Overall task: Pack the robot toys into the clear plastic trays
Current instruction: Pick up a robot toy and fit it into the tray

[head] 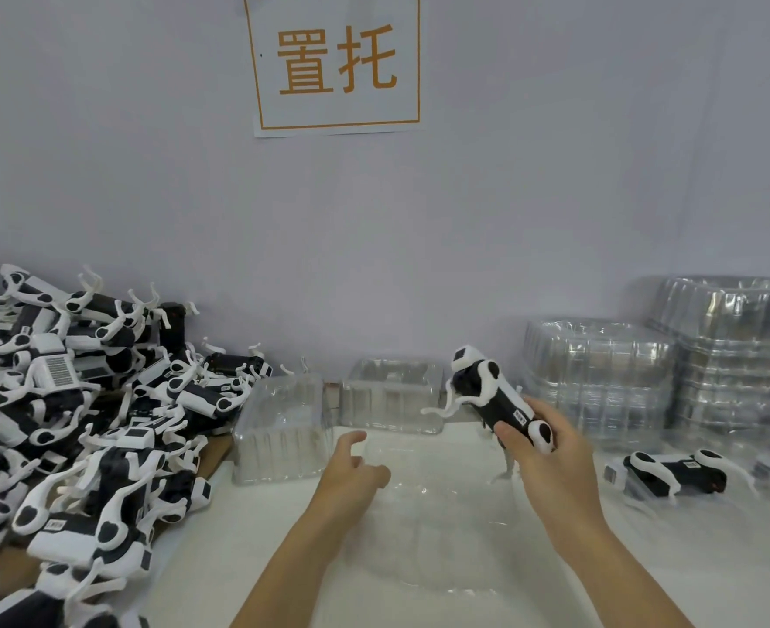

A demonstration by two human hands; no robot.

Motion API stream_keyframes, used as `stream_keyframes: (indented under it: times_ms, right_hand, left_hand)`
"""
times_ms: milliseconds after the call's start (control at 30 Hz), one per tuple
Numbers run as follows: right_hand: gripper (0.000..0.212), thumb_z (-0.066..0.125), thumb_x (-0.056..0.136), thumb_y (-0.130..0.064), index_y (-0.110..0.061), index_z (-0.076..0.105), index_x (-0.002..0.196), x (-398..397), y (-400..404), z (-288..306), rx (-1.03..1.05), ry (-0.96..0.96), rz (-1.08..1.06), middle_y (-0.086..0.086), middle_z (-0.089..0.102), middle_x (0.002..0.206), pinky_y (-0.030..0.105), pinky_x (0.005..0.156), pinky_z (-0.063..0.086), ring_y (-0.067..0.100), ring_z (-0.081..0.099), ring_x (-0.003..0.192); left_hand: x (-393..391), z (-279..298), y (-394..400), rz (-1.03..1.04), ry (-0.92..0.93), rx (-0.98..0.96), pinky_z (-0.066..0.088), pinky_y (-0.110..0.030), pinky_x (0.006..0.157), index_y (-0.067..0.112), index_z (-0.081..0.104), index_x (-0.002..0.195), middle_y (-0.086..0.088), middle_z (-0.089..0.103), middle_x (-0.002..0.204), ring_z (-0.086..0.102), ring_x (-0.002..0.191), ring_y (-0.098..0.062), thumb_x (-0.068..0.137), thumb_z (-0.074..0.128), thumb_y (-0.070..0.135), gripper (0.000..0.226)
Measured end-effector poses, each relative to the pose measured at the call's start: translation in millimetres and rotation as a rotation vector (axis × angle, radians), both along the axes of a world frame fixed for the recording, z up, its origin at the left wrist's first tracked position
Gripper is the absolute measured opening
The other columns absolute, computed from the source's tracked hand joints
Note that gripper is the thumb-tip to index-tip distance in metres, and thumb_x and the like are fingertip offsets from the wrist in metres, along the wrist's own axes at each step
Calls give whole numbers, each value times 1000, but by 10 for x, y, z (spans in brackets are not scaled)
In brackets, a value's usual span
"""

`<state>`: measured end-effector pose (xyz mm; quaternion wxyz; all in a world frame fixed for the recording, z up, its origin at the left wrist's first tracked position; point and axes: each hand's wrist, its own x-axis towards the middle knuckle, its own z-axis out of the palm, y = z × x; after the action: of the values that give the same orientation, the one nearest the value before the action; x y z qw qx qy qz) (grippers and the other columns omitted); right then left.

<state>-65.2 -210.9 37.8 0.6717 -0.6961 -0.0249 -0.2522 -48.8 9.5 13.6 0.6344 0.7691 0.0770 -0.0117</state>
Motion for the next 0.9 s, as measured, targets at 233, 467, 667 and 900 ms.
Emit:
stream_keyframes:
  times_ms: [233,467,667,900]
  right_hand:
    - [35,76,85,-19,-36,63,111,12,113,-22,-395,84,70,-21,66,102,8,71,40,-7,59,91]
    - [33,75,83,-32,-28,67,116,57,130,-79,-888,280,68,-13,46,109,32,99,35,11,39,110]
    - [30,77,81,-23,-31,71,109,46,108,-49,-819,284,108,-6,54,105,20,76,38,14,46,103]
    - [36,83,77,-9,-30,74,105,45,47,-63,-585,317,93,-1,59,126,3,72,36,12,53,115]
  left_hand:
    - [51,-81,-139,-61,17,-63,41,-29,85,34,47,140,-3,49,141,50,120,-19,95,43,6,53]
    - [56,-132,-132,-48,-14,-190,48,-22,62,28,60,123,-8,59,106,59,87,-16,100,47,19,28]
    - [-12,-101,-119,-36,-23,-232,43,-25,70,23,65,110,1,66,121,62,106,-7,90,59,42,28]
    - [-10,-90,-99,-17,-8,-215,46,-22,63,30,67,106,3,70,108,68,103,-15,90,58,45,23]
